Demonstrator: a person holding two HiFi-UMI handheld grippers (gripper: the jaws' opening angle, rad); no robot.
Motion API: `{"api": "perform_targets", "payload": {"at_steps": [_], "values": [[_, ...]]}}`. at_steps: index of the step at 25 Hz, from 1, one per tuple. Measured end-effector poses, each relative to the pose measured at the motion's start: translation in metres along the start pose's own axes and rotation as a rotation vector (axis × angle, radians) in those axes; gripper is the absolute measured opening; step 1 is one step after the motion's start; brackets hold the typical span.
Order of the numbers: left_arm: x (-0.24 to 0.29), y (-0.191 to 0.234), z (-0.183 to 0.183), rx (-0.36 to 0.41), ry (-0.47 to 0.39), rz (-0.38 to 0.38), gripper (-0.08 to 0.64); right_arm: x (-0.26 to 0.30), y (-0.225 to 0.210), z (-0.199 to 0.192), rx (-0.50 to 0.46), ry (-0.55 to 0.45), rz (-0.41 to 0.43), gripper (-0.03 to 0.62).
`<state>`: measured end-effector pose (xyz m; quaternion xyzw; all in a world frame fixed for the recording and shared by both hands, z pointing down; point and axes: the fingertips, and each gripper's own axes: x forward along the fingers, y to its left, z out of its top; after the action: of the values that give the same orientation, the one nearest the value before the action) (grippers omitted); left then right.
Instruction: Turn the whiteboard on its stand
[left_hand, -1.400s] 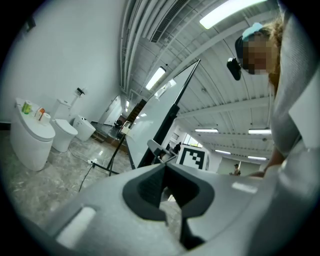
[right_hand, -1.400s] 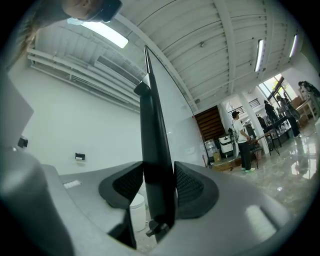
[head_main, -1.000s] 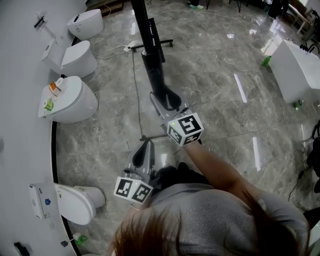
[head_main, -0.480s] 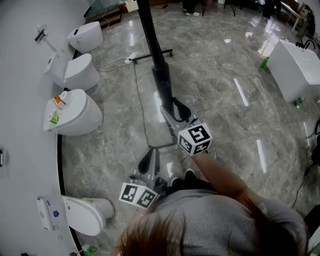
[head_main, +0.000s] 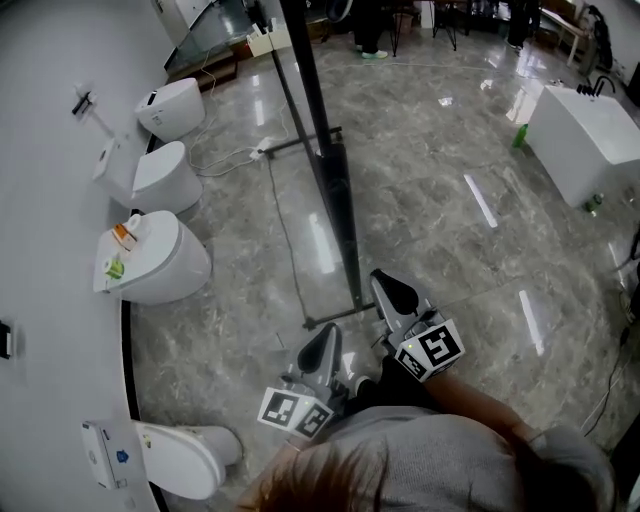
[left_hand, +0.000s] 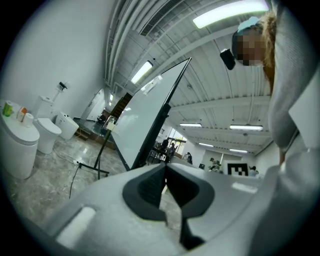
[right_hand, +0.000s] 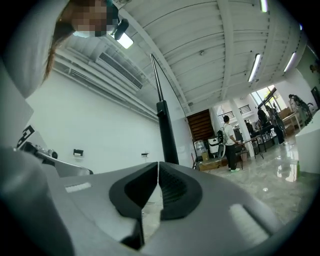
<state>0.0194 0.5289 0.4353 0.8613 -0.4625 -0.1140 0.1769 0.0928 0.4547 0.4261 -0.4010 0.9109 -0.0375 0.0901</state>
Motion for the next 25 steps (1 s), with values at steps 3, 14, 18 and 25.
{"api": "perform_targets", "payload": {"at_steps": [3,14,18,25], "values": [[-0.005,-0.014,-0.005,-0.008,0.012,-0.035,-0.003,-0.02,0.02,0.003,-0.032,-0.016,0.038,-0.005],[-0.041,-0.056,0.005,0.046,-0.074,-0.007,-0.003,-0.078,0.059,0.022,-0.035,-0.021,0.188,-0.005],[-0.063,-0.083,0.002,0.048,-0.11,0.035,-0.003,-0.113,0.088,0.035,-0.078,-0.019,0.25,-0.005],[-0.093,-0.136,-0.031,0.076,-0.084,0.071,-0.003,-0.185,0.114,0.047,-0.093,-0.001,0.279,-0.003]]}}
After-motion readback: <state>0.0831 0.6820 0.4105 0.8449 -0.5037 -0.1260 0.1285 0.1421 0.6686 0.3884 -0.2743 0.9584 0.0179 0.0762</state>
